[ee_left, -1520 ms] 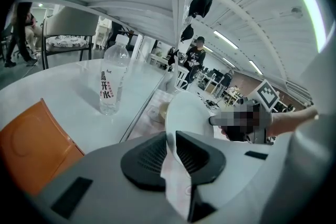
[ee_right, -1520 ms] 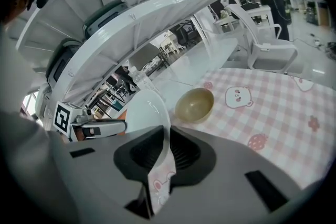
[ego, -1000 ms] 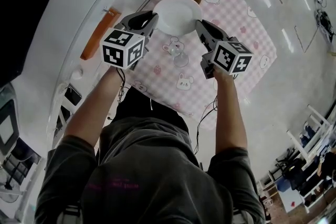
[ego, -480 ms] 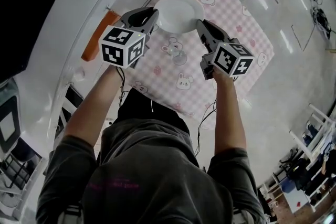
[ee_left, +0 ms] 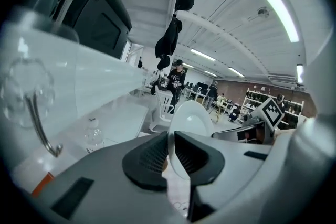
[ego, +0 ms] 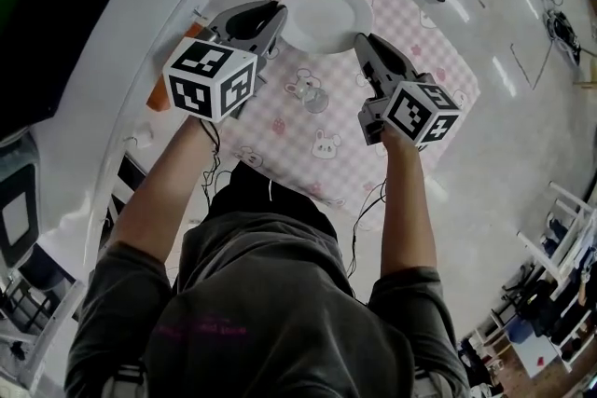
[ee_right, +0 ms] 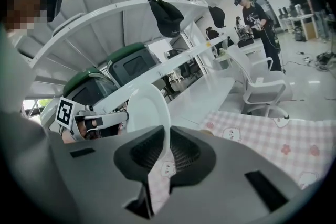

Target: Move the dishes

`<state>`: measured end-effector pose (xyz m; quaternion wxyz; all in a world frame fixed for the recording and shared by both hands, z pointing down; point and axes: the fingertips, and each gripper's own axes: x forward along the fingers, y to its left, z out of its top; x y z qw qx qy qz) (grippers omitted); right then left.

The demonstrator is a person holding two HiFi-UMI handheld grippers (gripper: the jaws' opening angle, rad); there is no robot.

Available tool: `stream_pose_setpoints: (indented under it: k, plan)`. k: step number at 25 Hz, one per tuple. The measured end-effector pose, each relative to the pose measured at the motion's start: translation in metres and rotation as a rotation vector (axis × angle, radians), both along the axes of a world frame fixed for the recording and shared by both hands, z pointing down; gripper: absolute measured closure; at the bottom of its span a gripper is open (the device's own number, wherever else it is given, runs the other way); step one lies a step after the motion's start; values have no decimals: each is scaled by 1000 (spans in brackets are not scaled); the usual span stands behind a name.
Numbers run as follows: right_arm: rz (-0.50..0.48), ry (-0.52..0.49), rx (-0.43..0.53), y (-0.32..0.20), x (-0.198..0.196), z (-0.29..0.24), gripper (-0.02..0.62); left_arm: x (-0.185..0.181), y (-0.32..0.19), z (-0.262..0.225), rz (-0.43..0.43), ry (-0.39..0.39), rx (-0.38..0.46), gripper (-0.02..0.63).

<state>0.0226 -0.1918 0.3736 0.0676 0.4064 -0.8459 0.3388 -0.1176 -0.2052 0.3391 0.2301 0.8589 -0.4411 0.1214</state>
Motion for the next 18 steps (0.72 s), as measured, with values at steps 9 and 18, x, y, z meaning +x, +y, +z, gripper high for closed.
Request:
stream_pose_setpoints:
  k: [9,18]
  plan:
    - [55,-32,96,19,15,-47,552,15,14,-51,45,33,90,566]
    - [137,-39,178,63,67,-99,552,66,52,-101,119,50,154,566]
